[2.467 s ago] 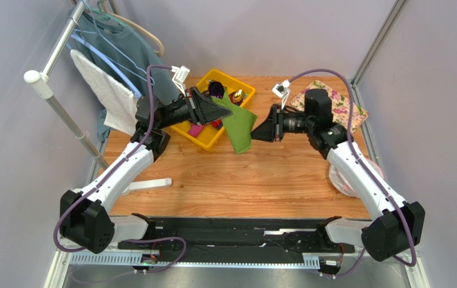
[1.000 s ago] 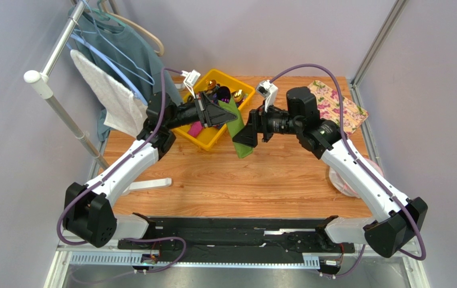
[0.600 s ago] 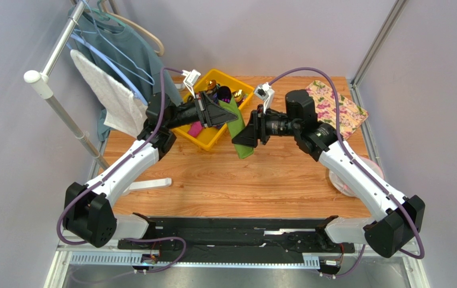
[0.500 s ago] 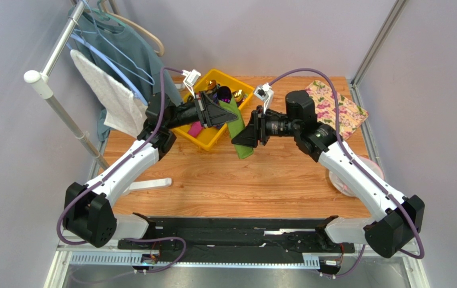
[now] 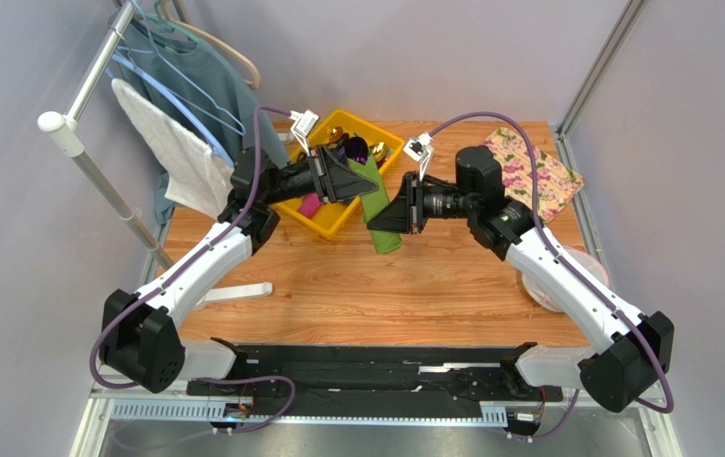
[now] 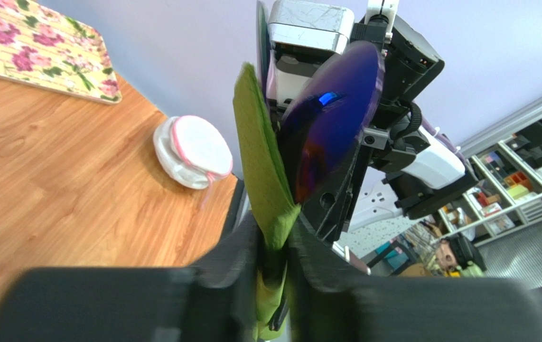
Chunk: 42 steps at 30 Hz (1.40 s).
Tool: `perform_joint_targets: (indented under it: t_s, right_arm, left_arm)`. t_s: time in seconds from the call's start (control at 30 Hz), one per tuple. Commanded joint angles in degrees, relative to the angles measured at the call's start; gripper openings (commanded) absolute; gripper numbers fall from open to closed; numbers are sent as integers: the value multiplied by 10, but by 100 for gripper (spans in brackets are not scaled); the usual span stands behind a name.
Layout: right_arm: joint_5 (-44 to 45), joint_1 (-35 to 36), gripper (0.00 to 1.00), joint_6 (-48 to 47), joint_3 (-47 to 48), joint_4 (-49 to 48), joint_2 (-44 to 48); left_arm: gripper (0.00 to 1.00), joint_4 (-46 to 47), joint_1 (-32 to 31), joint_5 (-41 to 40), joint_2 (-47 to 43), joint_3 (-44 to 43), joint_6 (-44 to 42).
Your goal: Place the utensils on the paper napkin and roll it up
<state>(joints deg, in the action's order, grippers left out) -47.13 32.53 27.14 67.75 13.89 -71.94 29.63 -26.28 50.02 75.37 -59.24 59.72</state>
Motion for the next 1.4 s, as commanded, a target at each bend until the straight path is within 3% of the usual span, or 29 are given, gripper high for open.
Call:
perform_joint_targets:
  t_s: [0.0,0.07,0.1,0.4,0.53,0.63,0.67,0.77,1.17,1.37]
  right_arm:
    - [7,-17,0,27,22,-29,22]
    - [6,-19,0,32,28,-33,23]
    - [5,-20,0,40,29,-40,26]
    - [-6,-20,0,88,18,-105,34]
    - [-7,-20,0,114,9,-132,33]
    - [-6,-20,0,115,7,-131,32]
    - [-7,-20,0,115,5,-133,32]
    - [-7,-20,0,116,-2,-134,33]
    - [-16,-15,0,126,-20,-166,37]
    - [-14,-12,0,136,-27,-177,38]
  left_arm:
    - [46,3,-3,-23,-27,-9,-11]
    - [55,-8,-2,-28,-31,0,-16]
    - [72,-11,-1,-31,-33,6,-19]
    - [77,10,-14,-23,-30,23,-10]
    - [71,35,-25,-26,-23,22,7]
    - [54,52,-31,-27,-15,19,25]
    - [44,55,-32,-27,-12,19,36]
    - [32,64,-32,-34,-2,19,55]
    - [31,77,-40,-44,21,-6,82]
    - [40,75,-43,-48,27,-11,87]
